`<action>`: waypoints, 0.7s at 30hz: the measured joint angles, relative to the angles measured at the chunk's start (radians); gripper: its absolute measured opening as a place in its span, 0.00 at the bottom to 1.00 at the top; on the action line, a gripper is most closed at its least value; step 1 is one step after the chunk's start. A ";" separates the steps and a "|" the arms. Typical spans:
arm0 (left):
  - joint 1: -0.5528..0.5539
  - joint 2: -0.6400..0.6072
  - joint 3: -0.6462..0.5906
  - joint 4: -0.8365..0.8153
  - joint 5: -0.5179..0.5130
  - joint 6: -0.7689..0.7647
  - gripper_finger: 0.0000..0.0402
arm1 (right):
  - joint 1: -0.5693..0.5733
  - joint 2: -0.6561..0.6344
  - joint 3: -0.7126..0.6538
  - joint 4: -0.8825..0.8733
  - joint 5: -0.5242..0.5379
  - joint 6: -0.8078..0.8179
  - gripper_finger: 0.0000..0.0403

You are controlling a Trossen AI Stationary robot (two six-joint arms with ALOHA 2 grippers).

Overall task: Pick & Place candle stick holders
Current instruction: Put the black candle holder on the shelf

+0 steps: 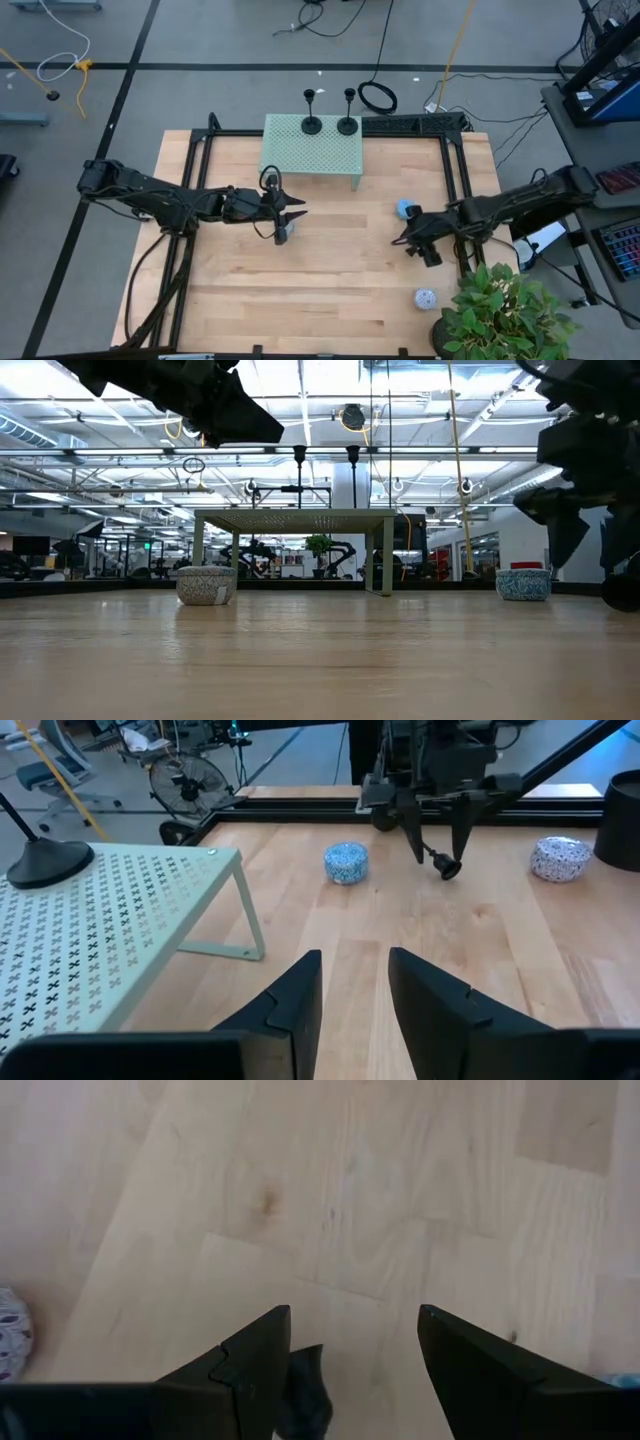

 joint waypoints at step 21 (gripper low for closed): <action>0.000 0.000 0.000 -0.002 0.000 0.089 0.30 | 0.028 0.125 0.139 0.013 0.006 0.257 0.53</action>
